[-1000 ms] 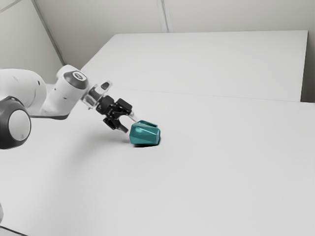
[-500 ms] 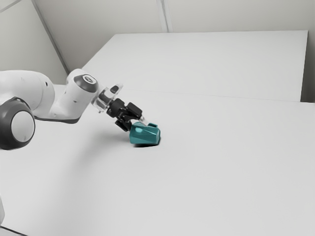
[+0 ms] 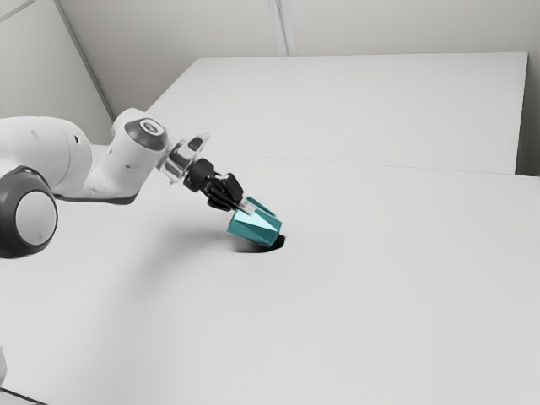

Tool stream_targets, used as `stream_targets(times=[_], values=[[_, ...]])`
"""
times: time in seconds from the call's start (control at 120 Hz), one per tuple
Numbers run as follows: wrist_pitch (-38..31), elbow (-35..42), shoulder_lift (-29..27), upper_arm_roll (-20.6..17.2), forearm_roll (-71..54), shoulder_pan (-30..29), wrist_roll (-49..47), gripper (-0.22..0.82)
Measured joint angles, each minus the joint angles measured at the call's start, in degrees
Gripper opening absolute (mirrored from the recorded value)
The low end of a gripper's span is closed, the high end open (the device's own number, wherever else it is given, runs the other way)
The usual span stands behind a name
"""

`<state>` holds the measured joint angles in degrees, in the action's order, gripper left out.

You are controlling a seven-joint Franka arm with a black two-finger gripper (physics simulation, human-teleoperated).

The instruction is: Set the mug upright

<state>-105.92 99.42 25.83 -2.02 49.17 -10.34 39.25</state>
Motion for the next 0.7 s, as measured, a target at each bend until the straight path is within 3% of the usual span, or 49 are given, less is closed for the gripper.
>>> stream_targets(times=[0.133, 0.3, 0.7], values=[[-0.05, -0.19, -0.49, -0.03, -0.20, 0.18, 0.17, -0.15], [0.07, -0.11, -5.77, -0.01, -3.72, 1.48, -0.21, -0.17], [0.49, -0.67, -12.22, 0.00, -30.83, 5.59, -7.39, -0.18]])
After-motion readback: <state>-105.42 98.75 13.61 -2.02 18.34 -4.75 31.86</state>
